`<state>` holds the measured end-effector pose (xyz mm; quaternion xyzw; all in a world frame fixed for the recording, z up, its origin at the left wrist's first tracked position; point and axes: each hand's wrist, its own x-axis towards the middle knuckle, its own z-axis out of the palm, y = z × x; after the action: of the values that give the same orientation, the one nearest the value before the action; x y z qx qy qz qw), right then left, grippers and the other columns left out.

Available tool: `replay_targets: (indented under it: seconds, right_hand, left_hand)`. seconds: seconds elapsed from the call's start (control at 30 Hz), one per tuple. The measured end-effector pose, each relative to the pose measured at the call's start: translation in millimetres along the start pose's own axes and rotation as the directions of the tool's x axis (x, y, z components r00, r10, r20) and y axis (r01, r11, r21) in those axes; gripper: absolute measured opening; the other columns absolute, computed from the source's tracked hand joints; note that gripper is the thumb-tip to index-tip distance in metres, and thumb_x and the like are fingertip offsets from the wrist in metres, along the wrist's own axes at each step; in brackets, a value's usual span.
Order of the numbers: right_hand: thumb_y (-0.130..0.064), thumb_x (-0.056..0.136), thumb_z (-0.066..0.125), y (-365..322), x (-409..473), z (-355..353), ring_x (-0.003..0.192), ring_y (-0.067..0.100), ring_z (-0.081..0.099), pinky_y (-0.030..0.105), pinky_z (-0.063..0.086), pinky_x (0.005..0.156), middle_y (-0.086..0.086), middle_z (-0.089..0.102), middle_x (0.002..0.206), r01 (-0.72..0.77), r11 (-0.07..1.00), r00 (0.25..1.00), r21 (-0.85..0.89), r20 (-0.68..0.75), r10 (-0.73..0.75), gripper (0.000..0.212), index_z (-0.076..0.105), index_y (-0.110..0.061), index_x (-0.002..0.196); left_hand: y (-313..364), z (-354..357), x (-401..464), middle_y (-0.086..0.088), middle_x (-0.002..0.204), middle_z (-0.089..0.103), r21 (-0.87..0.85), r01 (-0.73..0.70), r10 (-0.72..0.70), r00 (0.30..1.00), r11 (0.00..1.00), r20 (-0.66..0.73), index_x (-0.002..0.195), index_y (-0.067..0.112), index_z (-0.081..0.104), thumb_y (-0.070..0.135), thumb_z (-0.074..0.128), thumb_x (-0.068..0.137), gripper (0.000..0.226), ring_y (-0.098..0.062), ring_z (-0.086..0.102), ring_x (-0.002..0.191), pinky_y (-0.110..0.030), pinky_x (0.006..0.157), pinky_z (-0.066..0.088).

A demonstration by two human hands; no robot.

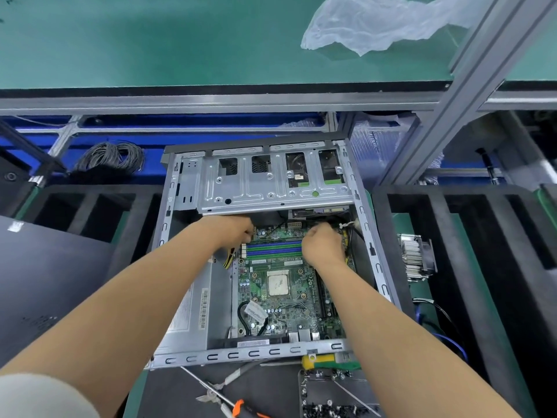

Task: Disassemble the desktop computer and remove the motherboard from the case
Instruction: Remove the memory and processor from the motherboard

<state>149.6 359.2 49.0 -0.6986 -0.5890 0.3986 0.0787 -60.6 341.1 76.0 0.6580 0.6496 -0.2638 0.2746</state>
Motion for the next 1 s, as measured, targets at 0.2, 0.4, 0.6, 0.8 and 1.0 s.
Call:
replay_targets:
  seconds: [0.2,0.4,0.6,0.8,1.0]
  right_hand:
    - [-0.017,0.098,0.044,0.8,0.7,1.0,0.084,0.024,0.056,0.037,0.051,0.079,0.002,0.05,0.089,0.008,1.0,1.0,-0.004,-0.003,-0.008,0.019,0.055,-0.009,0.111]
    - [-0.043,0.102,0.041,-0.2,-1.5,1.8,0.107,0.035,0.051,0.038,0.04,0.085,0.018,0.047,0.13,0.084,0.996,0.996,0.028,-0.02,-0.084,0.042,0.058,-0.011,0.123]
    - [-0.045,0.101,0.043,1.9,-1.0,4.4,0.091,0.025,0.041,0.031,0.034,0.08,0.017,0.037,0.144,0.074,0.995,0.997,0.064,0.022,-0.076,0.036,0.058,-0.016,0.116]
    - [-0.041,0.102,0.043,2.0,-1.6,3.8,0.092,0.025,0.042,0.03,0.034,0.081,0.014,0.036,0.144,0.071,0.994,0.997,0.078,0.031,-0.074,0.034,0.058,-0.016,0.12]
    - [-0.038,0.101,0.048,0.9,-4.4,2.3,0.111,0.033,0.05,0.028,0.032,0.079,0.014,0.031,0.15,0.086,0.994,0.993,0.072,0.073,-0.092,0.025,0.066,-0.02,0.102]
  left_hand:
    - [-7.5,5.3,8.0,0.004,0.089,0.058,-0.076,0.029,-0.029,1.0,0.997,0.006,0.095,0.025,0.057,0.007,0.053,0.091,0.019,-0.018,0.054,0.075,-0.039,0.073,0.05]
    - [-8.5,8.6,7.6,0.003,0.092,0.062,-0.195,0.061,-0.055,0.998,0.979,0.035,0.087,0.031,0.05,-0.001,0.046,0.087,0.033,-0.023,0.065,0.085,-0.046,0.087,0.055]
    - [-4.6,8.4,13.0,0.002,0.09,0.06,-0.207,0.048,-0.032,0.996,0.977,0.079,0.094,0.021,0.05,-0.01,0.046,0.086,0.032,-0.016,0.054,0.079,-0.038,0.087,0.051]
    - [4.5,2.8,12.4,0.0,0.103,0.055,-0.189,0.067,-0.049,0.994,0.98,0.098,0.091,0.019,0.047,-0.005,0.036,0.09,0.027,-0.018,0.048,0.084,-0.027,0.074,0.039]
    - [11.9,-2.5,7.5,-0.014,0.121,0.058,-0.146,0.073,-0.053,0.989,0.987,0.135,0.122,0.003,0.053,-0.003,0.036,0.098,0.03,-0.025,0.056,0.1,-0.026,0.073,0.04]
